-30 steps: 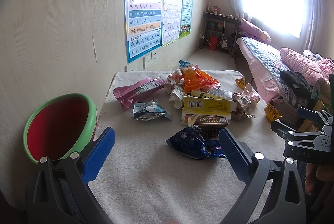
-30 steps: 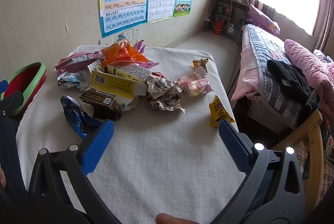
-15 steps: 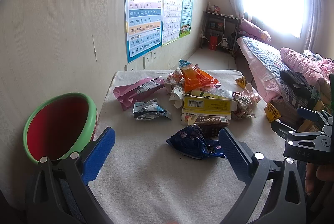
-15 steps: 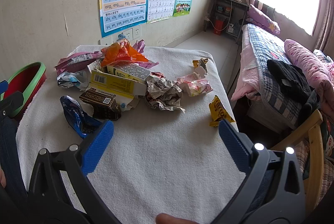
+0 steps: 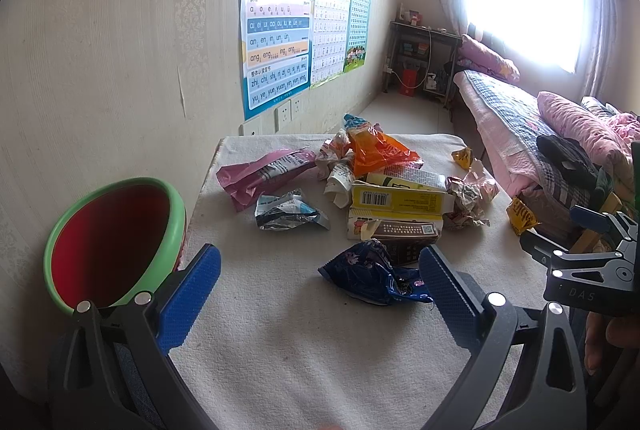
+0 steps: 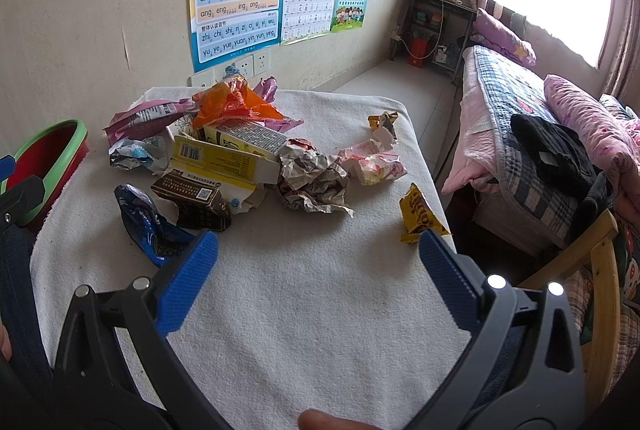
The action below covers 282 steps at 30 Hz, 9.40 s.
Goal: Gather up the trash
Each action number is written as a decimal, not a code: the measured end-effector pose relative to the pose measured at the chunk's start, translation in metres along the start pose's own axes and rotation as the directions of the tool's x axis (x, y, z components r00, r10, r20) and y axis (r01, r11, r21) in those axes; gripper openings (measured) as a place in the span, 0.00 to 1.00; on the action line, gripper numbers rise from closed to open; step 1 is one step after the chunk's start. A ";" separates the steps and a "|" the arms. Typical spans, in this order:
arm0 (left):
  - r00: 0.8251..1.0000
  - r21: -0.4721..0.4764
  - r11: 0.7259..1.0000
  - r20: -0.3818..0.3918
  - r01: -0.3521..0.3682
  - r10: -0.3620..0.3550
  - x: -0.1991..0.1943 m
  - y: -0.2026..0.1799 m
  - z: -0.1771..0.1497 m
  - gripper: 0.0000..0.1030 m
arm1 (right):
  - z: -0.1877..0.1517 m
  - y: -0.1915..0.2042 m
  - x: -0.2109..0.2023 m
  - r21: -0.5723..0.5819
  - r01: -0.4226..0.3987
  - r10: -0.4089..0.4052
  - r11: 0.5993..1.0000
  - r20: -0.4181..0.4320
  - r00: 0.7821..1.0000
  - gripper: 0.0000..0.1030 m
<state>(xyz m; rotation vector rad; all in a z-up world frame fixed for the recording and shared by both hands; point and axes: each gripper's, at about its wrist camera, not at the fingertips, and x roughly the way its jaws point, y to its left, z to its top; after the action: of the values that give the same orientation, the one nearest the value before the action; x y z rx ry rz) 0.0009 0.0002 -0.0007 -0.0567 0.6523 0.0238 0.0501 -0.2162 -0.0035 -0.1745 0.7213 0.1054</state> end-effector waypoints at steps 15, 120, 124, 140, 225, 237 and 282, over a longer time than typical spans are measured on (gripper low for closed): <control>1.000 0.000 1.000 -0.007 -0.001 0.001 0.003 0.000 -0.004 0.92 | 0.000 0.000 0.000 0.000 0.000 0.000 1.000 -0.003 1.000 0.96; 0.912 -0.252 0.953 -0.326 0.171 -0.250 0.071 0.029 0.009 0.10 | 0.049 0.021 0.033 -0.101 -0.199 0.186 0.975 -0.127 0.974 0.12; 0.921 -0.254 0.952 -0.304 0.168 -0.244 0.065 0.039 0.016 0.10 | 0.056 0.028 0.027 -0.109 -0.210 0.198 0.972 -0.112 0.974 0.12; 0.968 -0.272 0.961 -0.222 0.056 -0.119 0.037 0.110 0.041 0.10 | 0.097 0.112 0.015 -0.179 -0.356 0.350 0.917 -0.066 0.934 0.12; 0.977 -0.125 0.987 -0.174 0.100 -0.122 0.027 0.090 0.058 0.92 | 0.059 0.052 0.019 0.002 -0.256 0.254 0.967 -0.118 0.960 0.95; 0.955 -0.133 0.981 -0.245 0.138 -0.168 0.065 0.057 0.067 0.92 | 0.042 -0.071 0.037 0.114 -0.056 0.071 0.992 -0.130 0.989 0.95; 0.877 -0.270 0.961 -0.444 0.062 -0.182 0.193 0.053 0.049 0.37 | 0.017 -0.106 0.126 0.161 -0.057 0.109 0.985 -0.333 0.937 0.13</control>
<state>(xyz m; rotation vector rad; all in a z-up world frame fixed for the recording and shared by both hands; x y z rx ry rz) 0.1819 0.0567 -0.0814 -0.3566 1.1273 -0.0331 0.1716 -0.3124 -0.0611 -0.0170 1.0801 0.1028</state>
